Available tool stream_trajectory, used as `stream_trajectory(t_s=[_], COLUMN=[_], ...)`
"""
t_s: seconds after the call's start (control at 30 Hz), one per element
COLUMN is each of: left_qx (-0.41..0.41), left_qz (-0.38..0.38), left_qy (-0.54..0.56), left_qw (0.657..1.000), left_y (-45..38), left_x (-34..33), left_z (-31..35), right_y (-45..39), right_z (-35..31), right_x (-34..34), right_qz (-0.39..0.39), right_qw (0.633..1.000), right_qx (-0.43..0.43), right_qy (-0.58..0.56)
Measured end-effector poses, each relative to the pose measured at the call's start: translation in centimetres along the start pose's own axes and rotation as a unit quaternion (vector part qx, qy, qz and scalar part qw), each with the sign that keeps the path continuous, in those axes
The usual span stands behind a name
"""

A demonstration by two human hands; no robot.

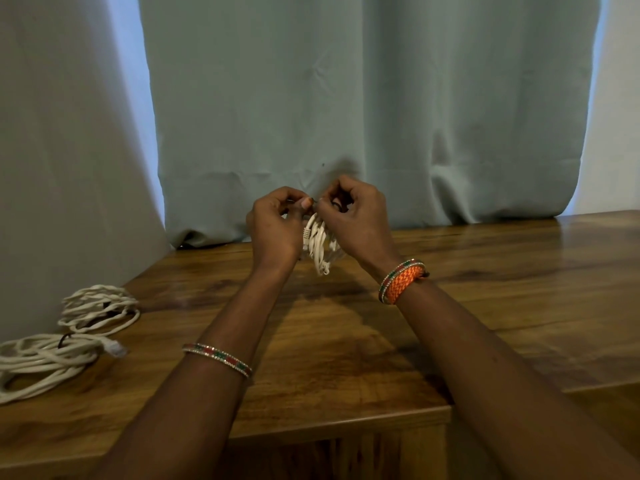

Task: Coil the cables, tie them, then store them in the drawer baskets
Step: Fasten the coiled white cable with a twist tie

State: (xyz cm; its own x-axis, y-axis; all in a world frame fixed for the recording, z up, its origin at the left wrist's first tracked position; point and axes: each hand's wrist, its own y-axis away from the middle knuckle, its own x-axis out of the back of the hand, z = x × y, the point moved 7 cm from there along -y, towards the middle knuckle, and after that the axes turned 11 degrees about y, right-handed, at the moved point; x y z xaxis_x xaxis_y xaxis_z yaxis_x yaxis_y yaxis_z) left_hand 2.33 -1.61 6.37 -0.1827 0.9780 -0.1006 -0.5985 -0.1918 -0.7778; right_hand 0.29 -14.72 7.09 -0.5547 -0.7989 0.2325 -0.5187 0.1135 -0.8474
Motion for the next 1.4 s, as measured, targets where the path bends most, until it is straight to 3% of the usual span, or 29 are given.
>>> stream_trajectory(t_s=[0.13,0.3,0.5,0.67,0.8,0.97,1.17,1.4], left_qx=[0.009,0.079,0.137,0.056,0.051,0.032,-0.061,-0.112], left_qz=[-0.016,-0.051,-0.088,-0.088,-0.081,-0.019,0.096,0.003], left_qy=[0.002,0.085,0.120,-0.002,-0.032,-0.021,-0.042,-0.062], left_qw=[1.000,0.992,0.979,0.995,0.995,0.999,0.993,0.992], left_y=[-0.3,-0.4,0.2,-0.6,-0.9,-1.1,-0.5,-0.1], left_x=[0.0,0.0,-0.8,-0.6,-0.4,0.5,2.0,0.7], left_z=[-0.2,-1.3,-1.5,-1.4,-1.7,-0.8,1.0,1.4], right_y=[0.0,-0.3,-0.5,-0.2,0.0,-0.1,-0.1,0.6], right_z=[0.3,1.1,2.5,3.3,3.2,1.3,0.1,1.7], right_x=[-0.1,-0.5,-0.6,-1.5,-2.0,-2.0,-2.8,-3.4], right_qz=[-0.007,-0.028,-0.071,-0.128,-0.162,-0.167,-0.163,-0.161], right_qw=[1.000,0.999,0.988,0.968,0.956,0.979,0.986,0.983], right_qx=[-0.009,-0.028,-0.101,-0.166,-0.187,-0.081,0.012,-0.049], right_qy=[0.001,0.004,-0.092,-0.137,-0.158,-0.080,0.041,0.068])
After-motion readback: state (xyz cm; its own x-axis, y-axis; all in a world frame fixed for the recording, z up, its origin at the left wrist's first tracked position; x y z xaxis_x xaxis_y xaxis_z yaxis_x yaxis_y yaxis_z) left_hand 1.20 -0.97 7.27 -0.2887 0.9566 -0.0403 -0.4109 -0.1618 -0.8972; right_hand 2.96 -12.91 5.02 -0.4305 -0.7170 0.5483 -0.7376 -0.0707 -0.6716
